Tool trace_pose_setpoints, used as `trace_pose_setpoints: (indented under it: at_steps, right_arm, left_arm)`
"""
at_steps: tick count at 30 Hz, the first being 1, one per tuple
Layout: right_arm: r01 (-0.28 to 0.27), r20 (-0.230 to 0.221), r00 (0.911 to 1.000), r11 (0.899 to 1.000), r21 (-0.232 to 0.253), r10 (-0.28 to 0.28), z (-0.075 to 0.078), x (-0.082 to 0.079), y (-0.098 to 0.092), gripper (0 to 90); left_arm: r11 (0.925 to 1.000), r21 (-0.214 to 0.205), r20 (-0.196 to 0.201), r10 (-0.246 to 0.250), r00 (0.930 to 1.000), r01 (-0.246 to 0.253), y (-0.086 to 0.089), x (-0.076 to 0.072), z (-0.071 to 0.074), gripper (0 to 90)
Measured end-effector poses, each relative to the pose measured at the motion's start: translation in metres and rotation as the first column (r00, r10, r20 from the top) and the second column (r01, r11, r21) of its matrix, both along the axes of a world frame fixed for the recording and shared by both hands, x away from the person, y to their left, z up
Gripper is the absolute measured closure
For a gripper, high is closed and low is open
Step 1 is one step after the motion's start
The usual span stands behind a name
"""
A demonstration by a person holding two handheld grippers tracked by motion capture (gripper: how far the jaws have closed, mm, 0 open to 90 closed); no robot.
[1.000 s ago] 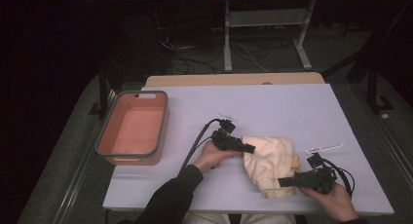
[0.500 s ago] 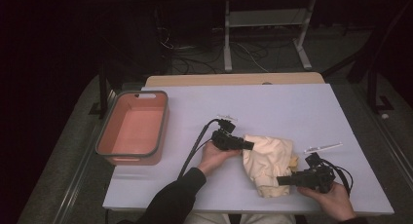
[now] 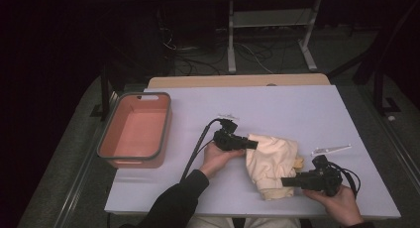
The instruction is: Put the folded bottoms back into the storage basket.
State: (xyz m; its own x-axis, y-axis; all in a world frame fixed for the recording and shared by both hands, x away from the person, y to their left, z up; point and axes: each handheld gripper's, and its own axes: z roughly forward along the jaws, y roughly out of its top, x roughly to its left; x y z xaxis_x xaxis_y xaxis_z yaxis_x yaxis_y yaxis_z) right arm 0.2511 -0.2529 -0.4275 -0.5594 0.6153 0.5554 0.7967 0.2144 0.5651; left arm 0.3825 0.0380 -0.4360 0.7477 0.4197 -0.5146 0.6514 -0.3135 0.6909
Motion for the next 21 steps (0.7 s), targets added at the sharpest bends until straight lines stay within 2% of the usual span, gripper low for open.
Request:
trace_pose_setpoints:
  at_steps: [11,21]
  right_arm:
    - [0.002,0.036,0.9993,1.0,0.022,-0.003,0.009,-0.002,-0.001,61.5]
    - [-0.011,0.076,0.9971,0.999,0.045,0.008,0.022,0.001,0.001,61.6]
  left_arm:
    - [0.9994,-0.032,0.012,0.016,0.9998,-0.015,0.003,-0.002,0.014,68.7]
    - [0.9965,-0.077,0.036,0.036,0.9987,-0.033,0.012,-0.003,0.033,68.7]
